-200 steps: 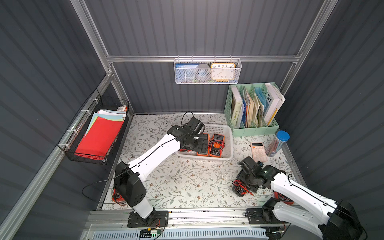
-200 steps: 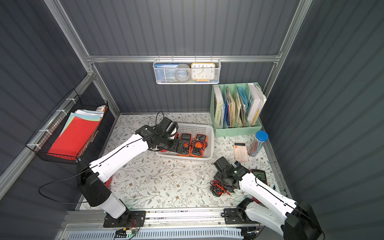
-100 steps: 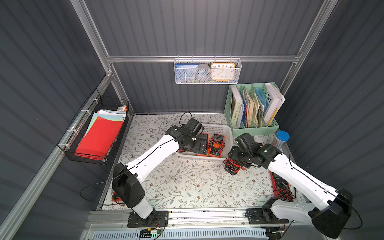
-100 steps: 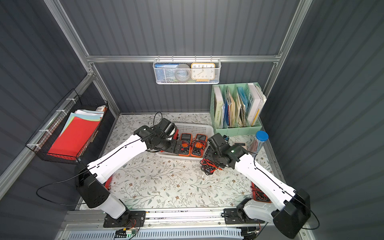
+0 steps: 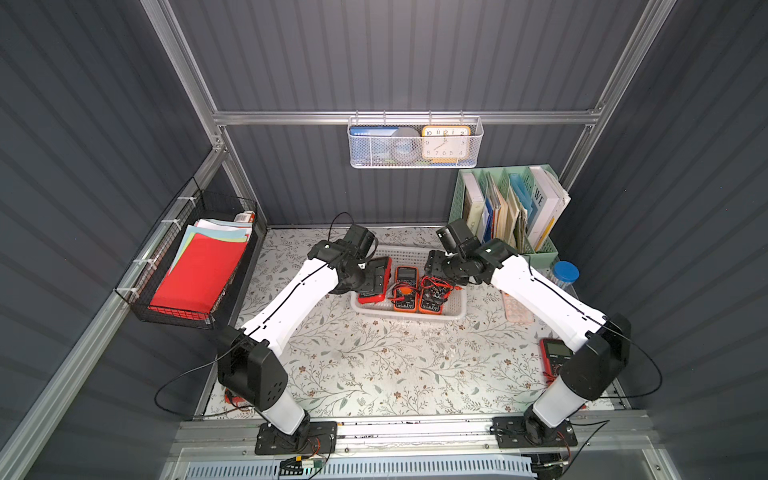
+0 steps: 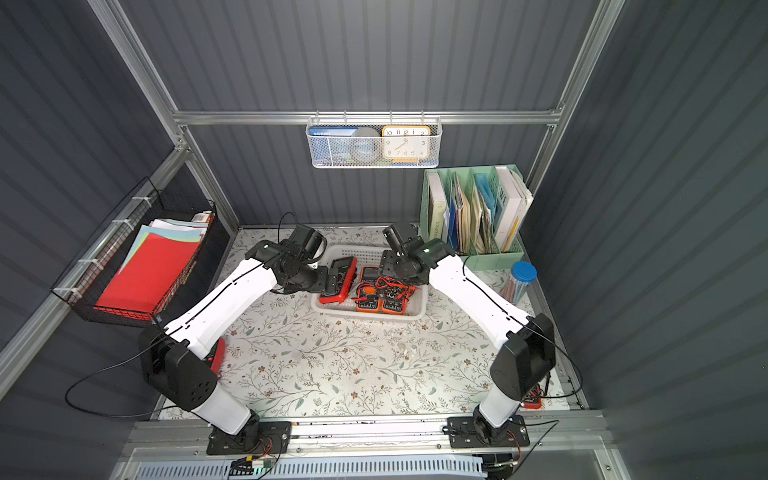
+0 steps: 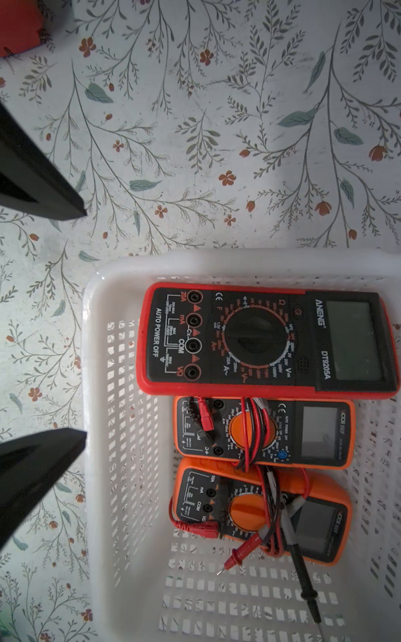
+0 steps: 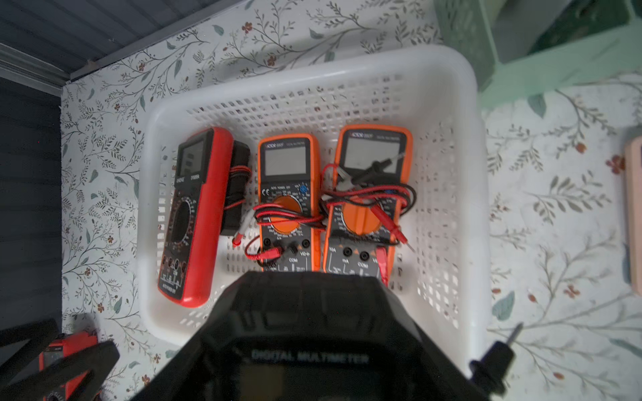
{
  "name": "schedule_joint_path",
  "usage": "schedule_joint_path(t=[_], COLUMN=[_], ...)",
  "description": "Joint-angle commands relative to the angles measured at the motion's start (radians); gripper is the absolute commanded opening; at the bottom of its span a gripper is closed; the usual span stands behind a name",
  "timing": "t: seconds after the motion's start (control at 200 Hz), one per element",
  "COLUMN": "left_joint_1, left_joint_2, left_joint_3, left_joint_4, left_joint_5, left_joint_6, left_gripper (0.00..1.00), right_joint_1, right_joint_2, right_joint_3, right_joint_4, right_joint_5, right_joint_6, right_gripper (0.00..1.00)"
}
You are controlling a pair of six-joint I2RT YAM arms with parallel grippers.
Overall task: Put the multimeter into the basket
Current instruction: Place the multimeter in the basket.
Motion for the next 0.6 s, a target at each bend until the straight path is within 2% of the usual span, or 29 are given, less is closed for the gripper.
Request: schedule_joint_path(t=[0.0,0.16,0.595], left_joint_1=[0.02,0.024,0.024], left_joint_2=[-0.019,-0.027,-0.034], left_joint_3=[0.022,0.027,0.019], left_joint_4=[-0.04,-0.042,-0.04], left_joint_5=[-0.017,-0.014,0.016], left_joint_6=[0.012,0.005,-0.01], left_gripper=[0.99,0.99,0.99], right_joint_1=[0.0,0.004,0.033], right_joint_2=[0.09,0.237,0.498], right_joint_3=[0.087,0.208,0.405], right_joint_4=[-0.028,-0.037,-0.056], right_joint_5=[-0.012,-0.043,-0.042], right_joint_6=[-0.106,-0.175,-0.172], right_gripper=[0.56,0.56,0.6])
